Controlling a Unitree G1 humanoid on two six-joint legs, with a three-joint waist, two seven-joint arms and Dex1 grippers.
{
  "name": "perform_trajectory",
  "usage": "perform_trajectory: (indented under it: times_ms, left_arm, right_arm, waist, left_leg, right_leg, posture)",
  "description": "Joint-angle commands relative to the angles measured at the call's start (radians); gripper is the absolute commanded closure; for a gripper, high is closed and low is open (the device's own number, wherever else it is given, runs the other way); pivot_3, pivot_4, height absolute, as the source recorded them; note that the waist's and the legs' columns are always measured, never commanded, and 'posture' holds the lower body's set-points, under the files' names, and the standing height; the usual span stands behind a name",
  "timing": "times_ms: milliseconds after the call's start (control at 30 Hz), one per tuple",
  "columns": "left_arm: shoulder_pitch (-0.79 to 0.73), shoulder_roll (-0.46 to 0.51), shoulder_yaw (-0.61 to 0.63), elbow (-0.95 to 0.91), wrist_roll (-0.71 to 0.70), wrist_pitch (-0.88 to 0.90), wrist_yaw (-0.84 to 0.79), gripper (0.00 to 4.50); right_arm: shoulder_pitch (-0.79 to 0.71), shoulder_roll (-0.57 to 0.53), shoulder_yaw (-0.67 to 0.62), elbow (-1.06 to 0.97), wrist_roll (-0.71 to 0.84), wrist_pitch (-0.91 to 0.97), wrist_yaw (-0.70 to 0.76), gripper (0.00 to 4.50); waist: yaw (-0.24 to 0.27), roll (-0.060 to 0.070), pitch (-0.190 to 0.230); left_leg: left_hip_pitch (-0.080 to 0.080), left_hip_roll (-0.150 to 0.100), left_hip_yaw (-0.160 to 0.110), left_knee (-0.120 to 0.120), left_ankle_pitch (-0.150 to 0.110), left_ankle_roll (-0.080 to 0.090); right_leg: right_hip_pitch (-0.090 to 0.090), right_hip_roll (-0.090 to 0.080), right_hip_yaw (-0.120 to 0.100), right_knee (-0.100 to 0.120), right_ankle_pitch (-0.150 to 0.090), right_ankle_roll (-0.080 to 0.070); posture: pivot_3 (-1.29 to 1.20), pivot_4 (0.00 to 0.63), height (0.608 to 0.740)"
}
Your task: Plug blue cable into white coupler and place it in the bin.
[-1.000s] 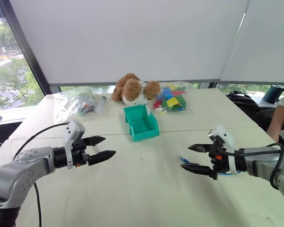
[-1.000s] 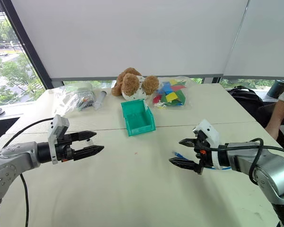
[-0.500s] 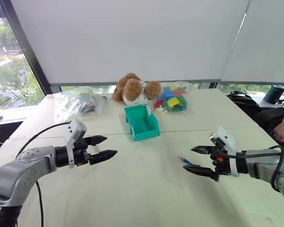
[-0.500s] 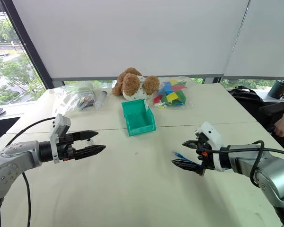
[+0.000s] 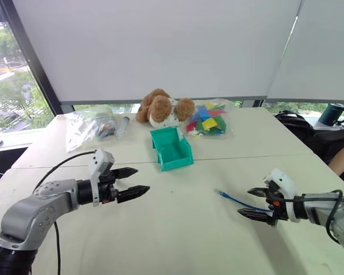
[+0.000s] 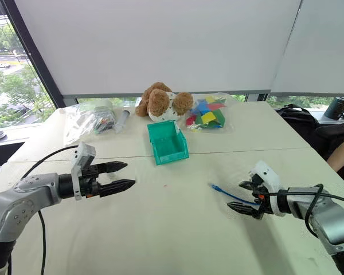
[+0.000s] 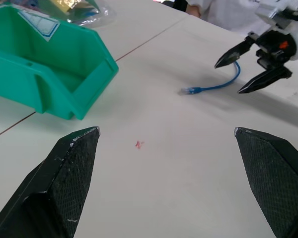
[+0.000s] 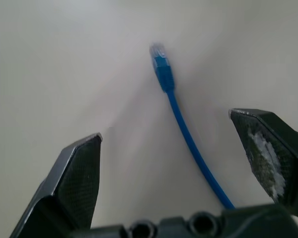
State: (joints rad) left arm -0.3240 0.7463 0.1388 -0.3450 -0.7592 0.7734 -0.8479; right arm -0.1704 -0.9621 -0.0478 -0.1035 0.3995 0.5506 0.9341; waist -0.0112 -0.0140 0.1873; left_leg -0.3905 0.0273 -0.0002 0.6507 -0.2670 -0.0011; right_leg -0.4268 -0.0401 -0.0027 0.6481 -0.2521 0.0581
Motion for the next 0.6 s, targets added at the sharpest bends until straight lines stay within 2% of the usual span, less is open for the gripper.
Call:
perform_trajectory:
  times_ms: [33, 233, 267, 333, 400, 467, 567, 600]
  left_arm:
    - [-0.014, 0.001, -0.003, -0.012, 0.012, -0.021, -0.008, 0.00]
    - [-0.027, -0.001, -0.007, -0.009, 0.016, -0.017, -0.009, 0.00]
    - [-0.029, -0.001, -0.008, -0.008, 0.017, -0.017, -0.009, 0.00]
    - [-0.030, -0.001, -0.009, -0.006, 0.020, -0.017, -0.011, 0.00]
    - [-0.033, -0.001, -0.008, -0.005, 0.022, -0.017, -0.011, 0.00]
    - [-0.035, -0.001, -0.006, -0.005, 0.021, -0.015, -0.011, 0.00]
    - [-0.033, 0.001, -0.003, -0.007, 0.022, -0.014, -0.011, 0.00]
    - [-0.033, 0.002, -0.002, -0.007, 0.022, -0.013, -0.011, 0.00]
  right_arm:
    - [-0.012, 0.021, 0.028, 0.089, -0.066, -0.115, 0.035, 0.01]
    - [-0.045, 0.072, 0.061, 0.232, -0.124, -0.204, 0.065, 0.01]
    - [-0.050, 0.076, 0.065, 0.252, -0.132, -0.214, 0.069, 0.25]
    - [-0.057, 0.079, 0.076, 0.281, -0.154, -0.239, 0.077, 0.89]
    - [-0.062, 0.078, 0.089, 0.303, -0.182, -0.266, 0.083, 1.82]
    - [-0.066, 0.078, 0.102, 0.315, -0.200, -0.289, 0.092, 2.99]
    - [-0.073, 0.081, 0.110, 0.312, -0.210, -0.304, 0.100, 4.47]
    - [-0.076, 0.082, 0.111, 0.308, -0.212, -0.305, 0.103, 4.47]
  waist:
    - [-0.002, 0.000, 0.000]
    - [-0.003, -0.001, -0.001]
    - [-0.003, -0.002, -0.001]
    - [-0.003, -0.003, -0.002]
    - [-0.002, -0.003, -0.002]
    - [-0.001, -0.004, -0.002]
    - [-0.001, -0.006, -0.003]
    - [-0.001, -0.006, -0.003]
  left_leg:
    - [0.000, 0.000, 0.000, 0.000, 0.000, 0.000]
    - [0.001, 0.000, 0.000, 0.001, 0.000, 0.000]
    - [0.002, 0.000, 0.000, 0.001, 0.000, 0.000]
    - [0.003, 0.000, 0.000, 0.001, 0.000, 0.000]
    - [0.004, 0.001, 0.000, 0.002, 0.000, 0.000]
    - [0.004, 0.001, 0.000, 0.002, 0.000, 0.000]
    - [0.007, 0.001, 0.000, 0.001, 0.000, 0.000]
    - [0.008, 0.001, 0.000, 0.001, 0.000, 0.000]
  right_leg:
    - [0.000, 0.000, 0.000, 0.000, 0.000, 0.000]
    - [0.001, 0.001, 0.000, 0.001, 0.000, 0.000]
    - [0.002, 0.001, 0.000, 0.001, 0.000, 0.000]
    - [0.003, 0.001, 0.000, 0.001, 0.000, 0.000]
    - [0.004, 0.001, 0.000, 0.001, 0.000, 0.000]
    - [0.005, 0.001, 0.000, 0.001, 0.000, 0.000]
    - [0.008, 0.001, 0.000, 0.001, 0.000, 0.000]
    - [0.009, 0.000, 0.000, 0.001, 0.000, -0.001]
  posture:
    - [0.00, 0.150, 0.740]
    - [0.00, 0.150, 0.740]
    - [0.00, 0.150, 0.740]
    - [0.00, 0.150, 0.740]
    - [0.00, 0.150, 0.740]
    - [0.00, 0.150, 0.740]
    - [0.00, 0.150, 0.740]
    - [0.00, 0.150, 0.740]
